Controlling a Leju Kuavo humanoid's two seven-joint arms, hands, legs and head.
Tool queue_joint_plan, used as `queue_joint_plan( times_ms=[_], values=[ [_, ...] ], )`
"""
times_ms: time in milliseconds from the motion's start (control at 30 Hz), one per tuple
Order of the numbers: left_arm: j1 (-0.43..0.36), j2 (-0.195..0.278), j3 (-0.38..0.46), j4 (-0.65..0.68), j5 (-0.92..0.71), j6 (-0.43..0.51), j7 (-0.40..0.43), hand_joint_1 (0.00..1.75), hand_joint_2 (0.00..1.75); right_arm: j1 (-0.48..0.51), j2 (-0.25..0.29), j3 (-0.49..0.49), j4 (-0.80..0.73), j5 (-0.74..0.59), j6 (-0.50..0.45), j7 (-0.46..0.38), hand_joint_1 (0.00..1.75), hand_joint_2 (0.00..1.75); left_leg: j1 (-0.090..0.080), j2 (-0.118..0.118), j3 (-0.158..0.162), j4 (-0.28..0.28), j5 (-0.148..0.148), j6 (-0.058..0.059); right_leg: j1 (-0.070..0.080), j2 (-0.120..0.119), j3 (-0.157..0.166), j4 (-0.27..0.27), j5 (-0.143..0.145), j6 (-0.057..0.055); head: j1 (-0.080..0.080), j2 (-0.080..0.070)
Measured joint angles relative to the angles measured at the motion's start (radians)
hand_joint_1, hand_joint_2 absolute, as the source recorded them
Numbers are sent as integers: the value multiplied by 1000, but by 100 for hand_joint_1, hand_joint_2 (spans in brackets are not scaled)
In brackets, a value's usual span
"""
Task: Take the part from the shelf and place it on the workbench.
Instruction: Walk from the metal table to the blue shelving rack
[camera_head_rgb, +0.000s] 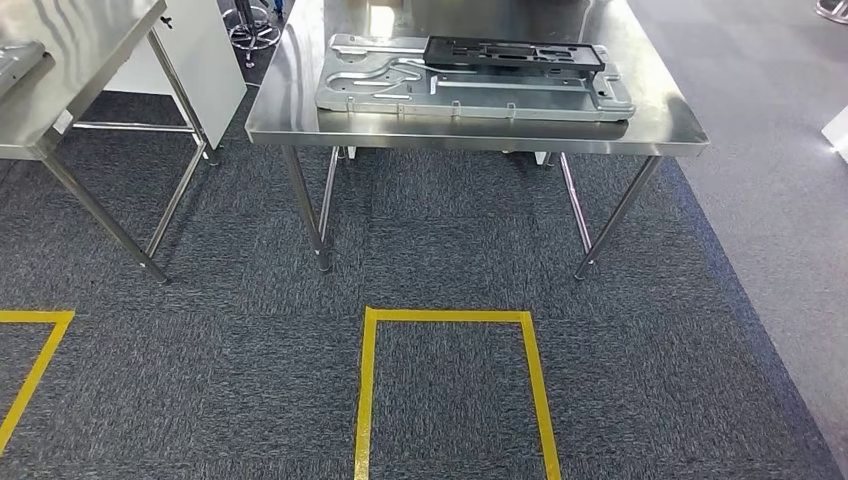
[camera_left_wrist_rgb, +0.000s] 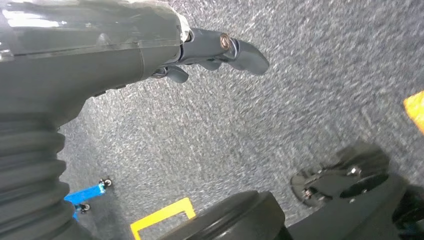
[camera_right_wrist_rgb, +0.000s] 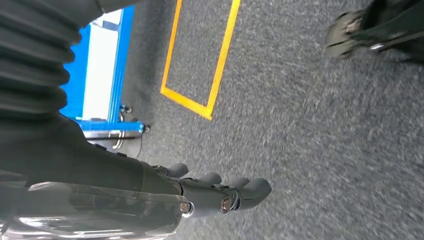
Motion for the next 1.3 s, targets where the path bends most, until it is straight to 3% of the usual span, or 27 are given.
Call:
queue_joint_plan(
  times_ms=[33, 67, 133, 167, 200, 267, 300, 400, 433, 467, 500, 567, 633, 733, 800, 900, 933, 967, 1000, 1100, 1133, 1200, 1300],
  values=[
    [0, 1, 0, 0, -13, -4, 4, 0, 0, 0, 0, 0, 0, -7, 13, -19, 0, 0, 0, 0, -20, 2, 16, -4, -2, 0, 41, -11, 22, 0, 0, 0],
    [-1, 2, 0, 0, -27, -8, 9, 0, 0, -1, 0, 0, 0, -14, 29, -42, 0, 0, -1, 0, -39, 5, 32, -9, -3, 0, 104, -53, 38, -3, 0, 0],
    [-6, 3, 0, 0, -52, -8, 17, 0, 87, -4, 3, 0, 1, -25, 59, -85, 0, 0, -5, 0, -64, 11, 57, -21, -1, -1, 246, -224, 69, -18, 0, 0],
    [-9, 3, 0, 0, -61, -3, 18, 0, 131, -6, 6, 0, 1, -25, 67, -100, 0, 0, -7, 1, -68, 12, 63, -27, 2, -1, 272, -269, 51, -26, 0, 0],
    [-11, 3, 0, 0, -68, 3, 17, 0, 175, -8, 11, 0, 1, -23, 73, -112, 0, 0, -8, 2, -72, 14, 69, -34, 1, -1, 276, -289, 44, -32, 0, 0],
    [-16, 4, 0, 0, -81, 16, 15, 0, 175, -11, 23, 1, 2, -16, 79, -128, 0, 0, -7, 1, -87, 34, 56, -46, -3, -4, 271, -303, 46, -46, 0, 0],
    [-19, 5, 0, 0, -87, 19, 14, 0, 175, -12, 29, 2, 2, -14, 80, -132, 0, 0, -6, 0, -100, 67, 29, -51, -4, -6, 266, -305, 52, -53, 0, 0],
    [-30, 6, 0, 0, -99, 27, 9, 0, 175, -13, 42, 4, 3, -11, 84, -139, 0, 0, -4, -3, -161, 254, -83, -60, 3, -12, 247, -299, 64, -65, 0, 0],
    [-34, 6, 0, 0, -101, 30, 8, 0, 175, -14, 46, 4, 3, -10, 86, -141, 0, 0, -4, -3, -170, 300, -98, -60, 6, -12, 239, -295, 67, -66, 0, 0],
    [-35, 6, 0, 0, -103, 32, 7, 0, 175, -16, 49, 5, 3, -10, 88, -143, 0, 0, -4, -3, -163, 310, -93, -60, 8, -12, 232, -289, 69, -66, 0, 0],
    [-35, 6, 0, 0, -104, 34, 7, 0, 175, -17, 51, 5, 3, -9, 90, -143, 0, 0, -4, -3, -137, 279, -71, -58, 9, -11, 226, -282, 69, -66, 0, 0],
    [-32, 6, 0, 0, -107, 35, 8, 0, 175, -19, 55, 5, 4, -9, 91, -143, 0, 0, -5, -3, -57, 150, -20, -50, 12, -9, 216, -268, 68, -64, 0, 0],
    [-27, 7, 0, 0, -108, 37, 6, 0, 175, -21, 58, 6, 4, -9, 90, -145, 0, 0, -7, -3, -10, 58, -5, -41, 15, -8, 206, -260, 69, -58, 0, 0],
    [-26, 5, 0, 0, -104, 47, -7, 0, 175, -25, 60, 10, 4, -7, 89, -156, 0, 0, -5, -3, -10, 30, -9, -26, 18, -8, 193, -252, 72, -44, 0, 0],
    [-27, 2, 0, -1, -101, 55, -14, 0, 175, -27, 62, 13, 4, -7, 89, -162, 0, 0, 2, -3, -13, 22, -3, -14, 18, -4, 176, -219, 49, -31, 0, 0],
    [-31, 1, 0, -1, -93, 60, -18, 0, 175, -28, 64, 14, 5, -13, 98, -168, 0, 131, 4, -2, -20, 22, 2, -6, 7, 0, 87, -37, -38, -14, 0, 0],
    [-32, 1, 0, -1, -91, 62, -20, 0, 175, -28, 64, 14, 5, -18, 104, -170, 0, 175, 4, -1, -22, 23, 3, -5, 3, 0, 59, 17, -53, -10, 0, 0],
    [-33, 1, 1, -1, -90, 64, -23, 0, 175, -28, 64, 14, 5, -22, 108, -173, 0, 175, 4, -1, -23, 24, 3, -5, -1, -1, 47, 38, -47, -8, 0, 0],
    [-33, 1, 2, -1, -90, 66, -26, 0, 175, -28, 64, 14, 5, -27, 111, -177, 0, 175, 4, -2, -22, 25, 2, -6, -4, -1, 53, 20, -22, -8, 0, 0],
    [-33, -1, 30, -14, -99, 64, -34, 0, 175, -25, 64, 25, 6, -50, 110, -194, 0, 175, 3, -2, -18, 27, -1, -12, -5, -1, 139, -173, 80, -15, 0, 0],
    [-32, -1, 49, -21, -107, 59, -35, 0, 175, -22, 63, 33, 6, -64, 110, -197, 0, 175, 1, -2, -20, 29, -2, -18, -3, -1, 158, -218, 94, -19, 0, 0],
    [-29, -1, 90, -32, -129, 49, -37, 0, 175, -16, 62, 51, 7, -96, 111, -198, 0, 175, 0, -2, -25, 31, -2, -30, 4, 1, 165, -245, 92, -27, 0, 0],
    [-16, -2, 154, -41, -169, 32, -38, 0, 44, -2, 57, 80, 6, -154, 112, -198, 0, 44, 4, -3, -38, 59, -25, -46, -1, 1, 167, -257, 99, -45, 0, 0]
  ],
)
